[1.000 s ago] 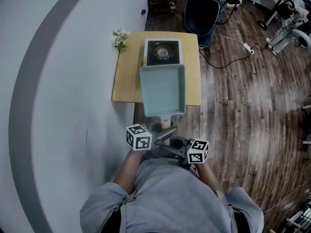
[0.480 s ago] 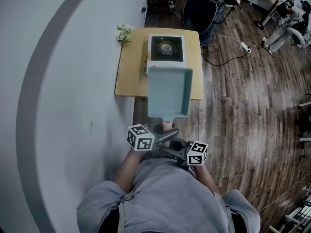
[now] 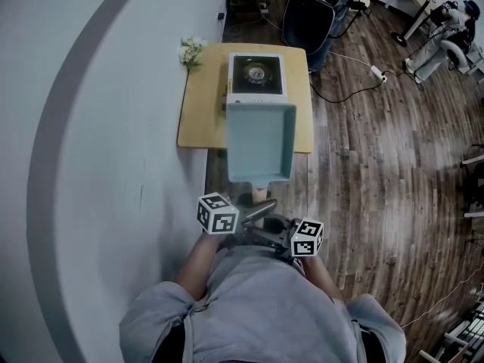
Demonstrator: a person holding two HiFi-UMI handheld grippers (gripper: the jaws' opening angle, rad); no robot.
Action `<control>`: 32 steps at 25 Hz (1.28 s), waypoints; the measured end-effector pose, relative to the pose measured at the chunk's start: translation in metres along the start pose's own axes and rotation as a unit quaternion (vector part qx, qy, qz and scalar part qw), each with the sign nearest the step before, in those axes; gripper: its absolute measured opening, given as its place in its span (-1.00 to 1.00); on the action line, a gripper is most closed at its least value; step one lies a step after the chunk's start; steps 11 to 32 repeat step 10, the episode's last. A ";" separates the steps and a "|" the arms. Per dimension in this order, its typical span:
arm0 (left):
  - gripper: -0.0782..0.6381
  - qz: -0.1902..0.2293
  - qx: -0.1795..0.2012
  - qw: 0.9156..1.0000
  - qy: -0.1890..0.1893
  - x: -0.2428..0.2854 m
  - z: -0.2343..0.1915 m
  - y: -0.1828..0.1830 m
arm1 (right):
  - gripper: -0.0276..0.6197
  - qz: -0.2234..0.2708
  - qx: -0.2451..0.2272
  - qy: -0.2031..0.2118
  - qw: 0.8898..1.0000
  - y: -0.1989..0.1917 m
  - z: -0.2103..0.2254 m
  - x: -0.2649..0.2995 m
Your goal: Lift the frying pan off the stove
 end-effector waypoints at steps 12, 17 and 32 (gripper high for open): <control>-0.37 0.001 -0.001 1.000 0.000 0.004 0.005 -0.005 | -0.52 -0.006 -0.003 0.000 1.000 0.000 -0.002 -0.008; -0.37 0.001 -0.001 1.000 0.000 0.004 0.005 -0.005 | -0.52 -0.006 -0.003 0.000 1.000 0.000 -0.002 -0.008; -0.37 0.001 -0.001 1.000 0.000 0.004 0.005 -0.005 | -0.52 -0.006 -0.003 0.000 1.000 0.000 -0.002 -0.008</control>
Point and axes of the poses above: the fingertips, and each gripper's own axes: x forward along the fingers, z to its right, y out of its top, the point moved 10 cm from there along -x, backward along the fingers, and after that the axes turned 13 degrees about z, right-handed, at the moved point
